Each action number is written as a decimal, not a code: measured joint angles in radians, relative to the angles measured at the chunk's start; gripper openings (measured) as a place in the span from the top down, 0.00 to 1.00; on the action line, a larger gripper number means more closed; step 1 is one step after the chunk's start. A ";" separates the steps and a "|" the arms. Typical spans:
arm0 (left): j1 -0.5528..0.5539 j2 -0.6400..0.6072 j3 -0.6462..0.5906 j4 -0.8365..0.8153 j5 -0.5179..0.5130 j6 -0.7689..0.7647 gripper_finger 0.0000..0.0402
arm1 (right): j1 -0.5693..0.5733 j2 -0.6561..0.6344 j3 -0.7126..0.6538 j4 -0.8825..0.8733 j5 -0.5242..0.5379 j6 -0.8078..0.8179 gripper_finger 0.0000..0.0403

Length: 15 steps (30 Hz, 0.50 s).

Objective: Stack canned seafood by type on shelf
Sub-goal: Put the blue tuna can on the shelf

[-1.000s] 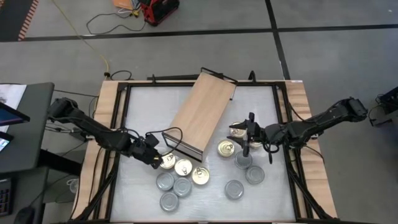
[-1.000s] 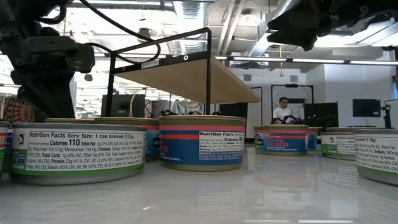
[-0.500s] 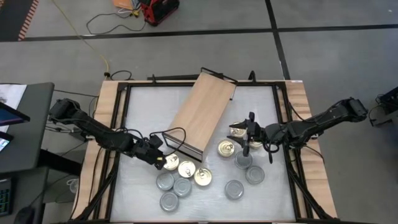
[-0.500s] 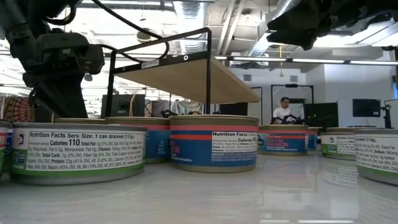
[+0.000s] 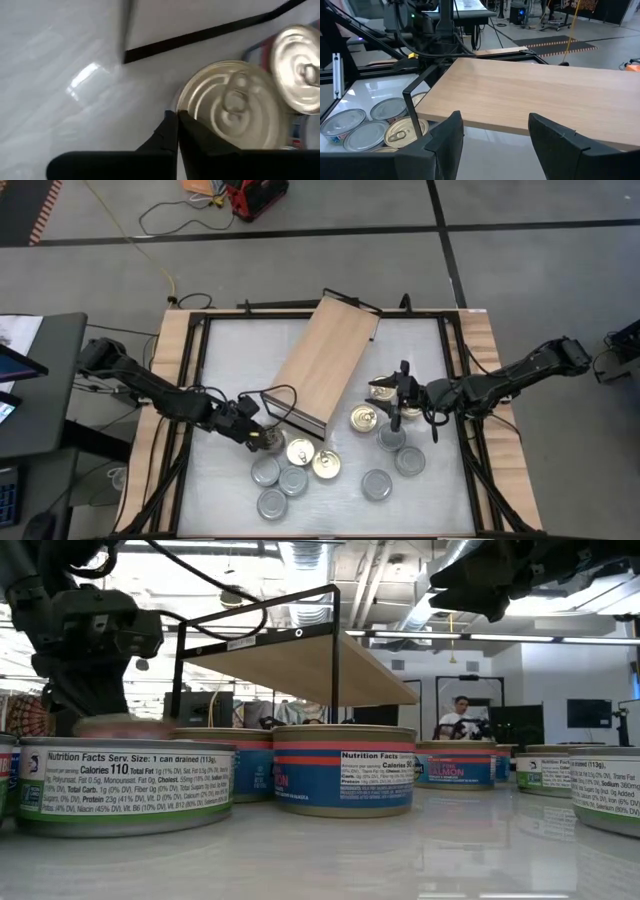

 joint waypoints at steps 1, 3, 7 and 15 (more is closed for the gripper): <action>0.000 -0.005 -0.004 -0.013 0.005 -0.004 1.00 | 0.000 0.000 0.000 0.000 0.000 0.000 0.38; -0.001 -0.004 -0.006 -0.030 0.026 -0.008 1.00 | 0.000 0.000 0.000 0.001 0.000 0.000 0.38; 0.000 -0.003 -0.009 -0.105 0.007 -0.015 1.00 | 0.000 0.000 0.000 0.000 0.000 0.007 0.38; -0.002 -0.216 -0.009 -0.265 -0.004 -0.058 1.00 | 0.000 0.000 -0.001 -0.001 0.000 0.026 0.38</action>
